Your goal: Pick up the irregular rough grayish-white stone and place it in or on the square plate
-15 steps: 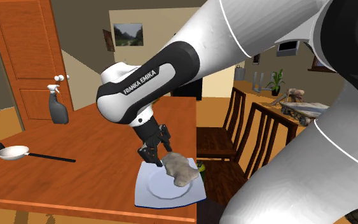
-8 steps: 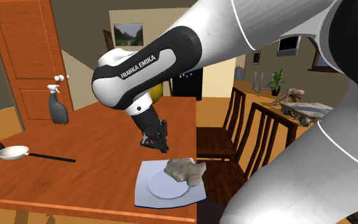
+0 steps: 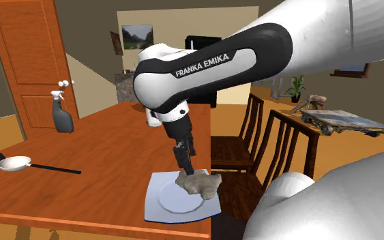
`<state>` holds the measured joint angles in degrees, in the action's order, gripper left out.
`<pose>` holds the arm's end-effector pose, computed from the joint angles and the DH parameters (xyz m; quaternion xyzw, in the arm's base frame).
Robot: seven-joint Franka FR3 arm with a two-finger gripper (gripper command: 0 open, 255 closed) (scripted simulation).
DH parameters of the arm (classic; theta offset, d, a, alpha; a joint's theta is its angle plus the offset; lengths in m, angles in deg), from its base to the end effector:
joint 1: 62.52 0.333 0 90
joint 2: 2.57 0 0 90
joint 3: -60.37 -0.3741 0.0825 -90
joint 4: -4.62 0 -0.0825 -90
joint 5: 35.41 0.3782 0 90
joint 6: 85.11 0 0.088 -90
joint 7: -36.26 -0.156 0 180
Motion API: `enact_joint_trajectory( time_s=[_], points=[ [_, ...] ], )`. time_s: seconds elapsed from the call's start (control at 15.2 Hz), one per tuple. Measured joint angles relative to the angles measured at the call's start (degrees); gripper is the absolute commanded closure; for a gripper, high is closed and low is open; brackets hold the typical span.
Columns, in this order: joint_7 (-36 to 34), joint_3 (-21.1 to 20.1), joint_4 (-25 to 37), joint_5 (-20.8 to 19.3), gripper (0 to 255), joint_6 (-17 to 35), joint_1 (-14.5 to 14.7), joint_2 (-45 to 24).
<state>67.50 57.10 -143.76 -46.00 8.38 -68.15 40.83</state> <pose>0.2439 -0.0359 0.4763 0.9563 0.2516 -0.1286 0.0758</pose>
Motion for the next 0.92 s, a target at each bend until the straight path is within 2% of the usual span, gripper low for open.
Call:
enact_joint_trajectory(
  time_s=[0.4, 0.53, 0.92],
  points=[
    [30.67, 14.79, -5.86, -3.33, 0, -6.94, 5.56, 14.31],
    [34.07, 16.7, -7.15, -4.35, 0, -7.55, 5.67, 16.24],
    [35.02, 18.3, -12.21, -5.79, 0, -4.43, 5.08, 18.11]
  ],
)
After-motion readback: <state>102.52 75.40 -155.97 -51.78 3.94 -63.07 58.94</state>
